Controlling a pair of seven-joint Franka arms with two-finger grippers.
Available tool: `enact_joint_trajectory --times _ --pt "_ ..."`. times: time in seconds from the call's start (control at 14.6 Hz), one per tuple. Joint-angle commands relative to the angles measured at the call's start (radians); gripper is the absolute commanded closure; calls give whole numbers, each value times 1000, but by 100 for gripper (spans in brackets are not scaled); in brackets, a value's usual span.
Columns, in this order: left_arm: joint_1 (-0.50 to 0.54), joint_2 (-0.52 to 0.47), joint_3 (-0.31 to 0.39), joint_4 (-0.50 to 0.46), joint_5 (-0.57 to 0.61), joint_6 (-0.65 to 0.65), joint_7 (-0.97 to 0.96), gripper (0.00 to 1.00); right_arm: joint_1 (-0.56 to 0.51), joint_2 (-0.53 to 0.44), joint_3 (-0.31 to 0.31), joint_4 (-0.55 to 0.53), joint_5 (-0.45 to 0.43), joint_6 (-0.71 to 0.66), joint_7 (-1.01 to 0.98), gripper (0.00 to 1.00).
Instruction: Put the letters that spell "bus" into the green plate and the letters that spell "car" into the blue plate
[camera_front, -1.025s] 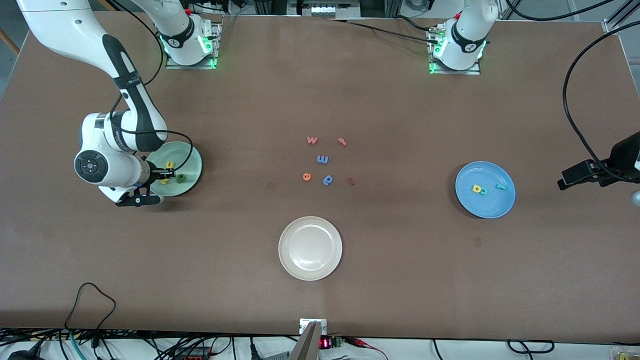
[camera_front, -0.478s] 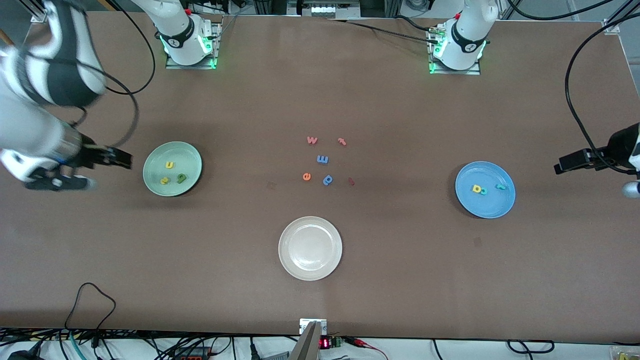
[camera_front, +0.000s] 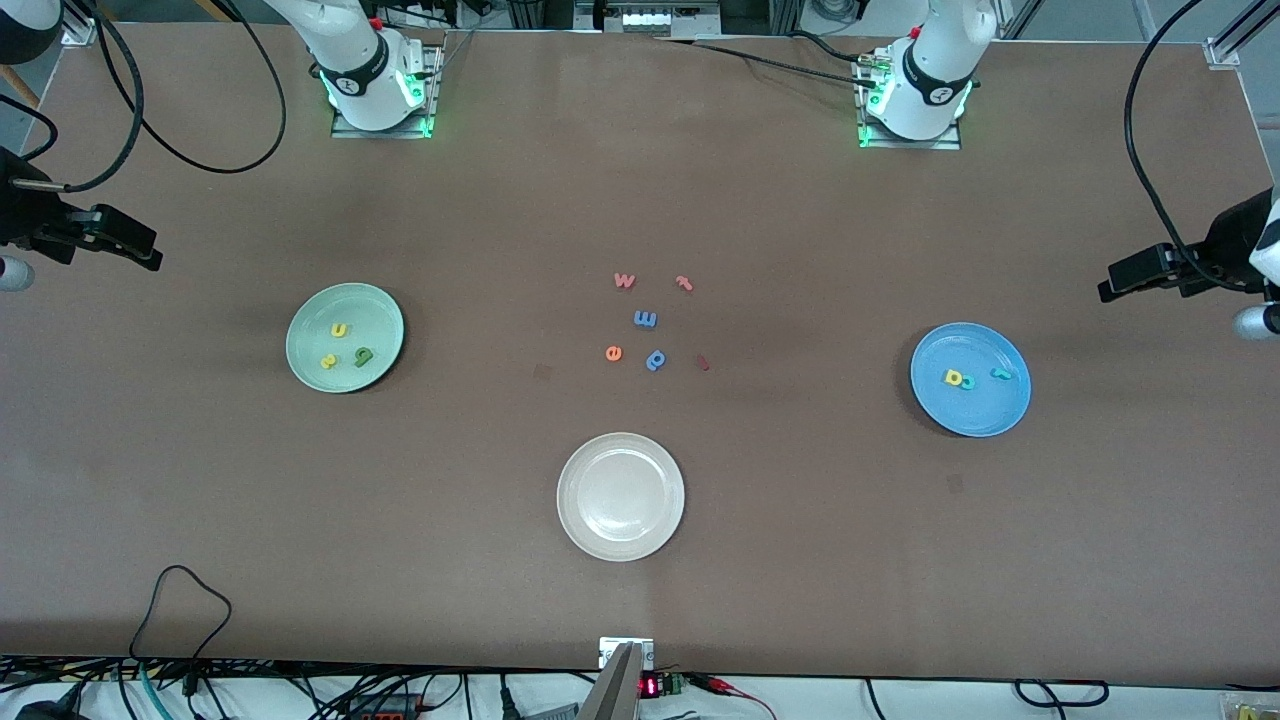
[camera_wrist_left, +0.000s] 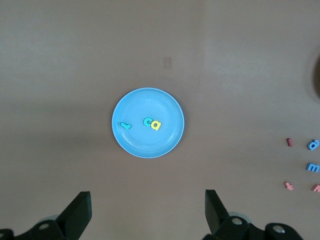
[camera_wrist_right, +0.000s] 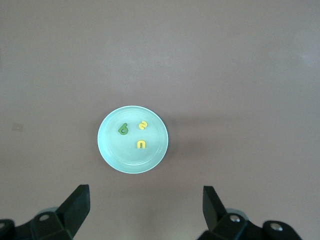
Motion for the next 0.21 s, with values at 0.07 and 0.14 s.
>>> enact_joint_trajectory --times 0.07,0.14 --pt "-3 -111 -11 -131 31 46 11 0 -17 14 10 20 19 -18 -15 0" --pt "-2 -128 -38 -148 35 44 -2 0 -17 14 10 20 19 -18 -15 0"
